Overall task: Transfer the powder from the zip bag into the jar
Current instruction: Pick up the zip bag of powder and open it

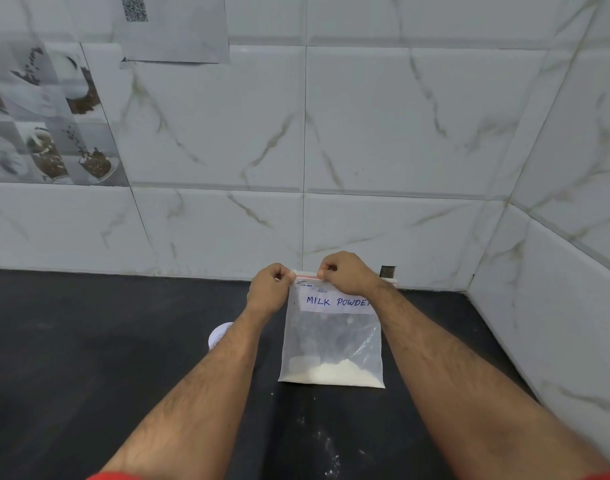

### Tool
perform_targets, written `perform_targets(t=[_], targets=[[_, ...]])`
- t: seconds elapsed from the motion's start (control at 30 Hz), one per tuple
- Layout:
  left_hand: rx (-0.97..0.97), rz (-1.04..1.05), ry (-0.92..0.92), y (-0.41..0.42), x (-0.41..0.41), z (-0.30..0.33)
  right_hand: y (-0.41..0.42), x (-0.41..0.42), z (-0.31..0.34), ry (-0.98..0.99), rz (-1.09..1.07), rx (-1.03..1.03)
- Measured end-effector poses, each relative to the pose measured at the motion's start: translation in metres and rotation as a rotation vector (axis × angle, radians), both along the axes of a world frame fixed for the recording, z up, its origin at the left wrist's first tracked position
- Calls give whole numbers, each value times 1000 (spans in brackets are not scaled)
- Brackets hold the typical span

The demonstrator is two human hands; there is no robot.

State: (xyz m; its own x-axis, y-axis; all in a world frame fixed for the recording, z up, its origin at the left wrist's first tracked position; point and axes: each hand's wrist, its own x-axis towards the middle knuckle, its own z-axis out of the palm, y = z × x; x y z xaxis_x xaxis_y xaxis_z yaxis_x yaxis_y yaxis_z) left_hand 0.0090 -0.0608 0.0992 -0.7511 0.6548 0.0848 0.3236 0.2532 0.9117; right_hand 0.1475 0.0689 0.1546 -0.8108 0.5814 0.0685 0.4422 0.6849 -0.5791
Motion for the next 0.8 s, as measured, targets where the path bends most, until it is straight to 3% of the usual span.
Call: perform_targets(t=[0.8], targets=[[-18, -42, 51, -5, -4, 13, 12, 66, 19, -59, -135, 43]])
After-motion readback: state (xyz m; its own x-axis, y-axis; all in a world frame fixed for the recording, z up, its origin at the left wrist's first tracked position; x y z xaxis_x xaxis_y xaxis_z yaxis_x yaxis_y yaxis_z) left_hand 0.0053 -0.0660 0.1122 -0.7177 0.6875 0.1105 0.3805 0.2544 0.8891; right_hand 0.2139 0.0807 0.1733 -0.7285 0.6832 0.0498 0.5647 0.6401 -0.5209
